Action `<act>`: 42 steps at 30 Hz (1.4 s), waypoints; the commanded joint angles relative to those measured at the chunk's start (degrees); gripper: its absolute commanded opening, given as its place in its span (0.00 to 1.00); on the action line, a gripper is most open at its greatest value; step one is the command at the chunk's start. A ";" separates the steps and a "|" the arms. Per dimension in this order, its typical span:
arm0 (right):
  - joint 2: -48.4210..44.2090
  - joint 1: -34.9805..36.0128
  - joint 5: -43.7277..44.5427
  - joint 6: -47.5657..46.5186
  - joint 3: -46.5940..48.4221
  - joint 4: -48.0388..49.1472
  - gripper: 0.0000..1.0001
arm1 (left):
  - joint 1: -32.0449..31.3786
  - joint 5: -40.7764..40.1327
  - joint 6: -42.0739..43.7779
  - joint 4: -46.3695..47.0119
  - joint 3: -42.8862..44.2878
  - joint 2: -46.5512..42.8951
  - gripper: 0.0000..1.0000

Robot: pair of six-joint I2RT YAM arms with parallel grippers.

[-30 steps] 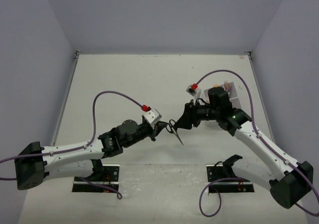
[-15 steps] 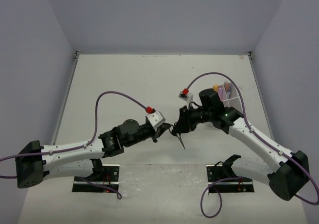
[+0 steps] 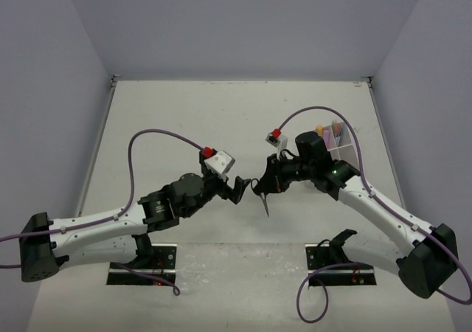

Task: Sort the stationery into containers
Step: Place the scissors in the storage box.

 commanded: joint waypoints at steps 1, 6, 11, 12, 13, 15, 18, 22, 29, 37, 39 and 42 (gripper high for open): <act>-6.79 -5.73 17.43 1.41 -3.20 2.73 0.00 | -0.42 -24.21 -15.27 -20.41 11.80 -1.91 1.00; -15.92 -12.02 38.76 1.40 -8.79 6.10 0.00 | -0.42 -28.70 -24.50 -41.96 21.17 -1.22 1.00; -23.39 -12.18 63.27 -6.61 -14.81 15.55 0.00 | -0.42 -23.38 -25.08 -50.42 23.15 -4.10 1.00; -23.66 -12.28 65.67 -8.84 -15.76 17.82 0.00 | -0.42 -22.13 -24.72 -50.46 22.74 -5.20 1.00; -23.29 -12.28 67.53 -10.56 -16.15 19.49 0.00 | -0.42 -20.71 -23.54 -50.17 22.08 -6.20 1.00; -21.99 -12.20 70.25 -15.90 -16.73 22.56 0.00 | -0.42 -18.02 -21.91 -49.69 20.83 -7.80 1.00; -19.07 -12.50 70.56 -21.53 -18.22 29.45 0.00 | -0.42 -17.19 -21.15 -49.75 18.58 -9.30 1.00; -17.65 -12.76 67.69 -25.08 -21.30 38.96 0.00 | -0.50 -17.37 -22.15 -51.09 17.29 -9.87 1.00; -14.62 -12.93 65.17 -24.40 -25.30 47.17 0.00 | -0.50 -16.09 -22.45 -50.84 16.85 -10.11 1.00; -15.56 -12.90 64.02 -21.52 -28.20 47.92 0.05 | -0.50 -16.35 -22.45 -50.66 16.90 -9.97 1.00; -15.81 -12.96 63.74 -20.06 -28.57 47.33 0.06 | -0.50 -16.41 -22.54 -50.59 16.82 -9.97 1.00; -16.56 -12.90 63.25 -18.32 -28.04 44.46 0.21 | -0.56 -16.61 -22.89 -50.60 16.64 -10.17 1.00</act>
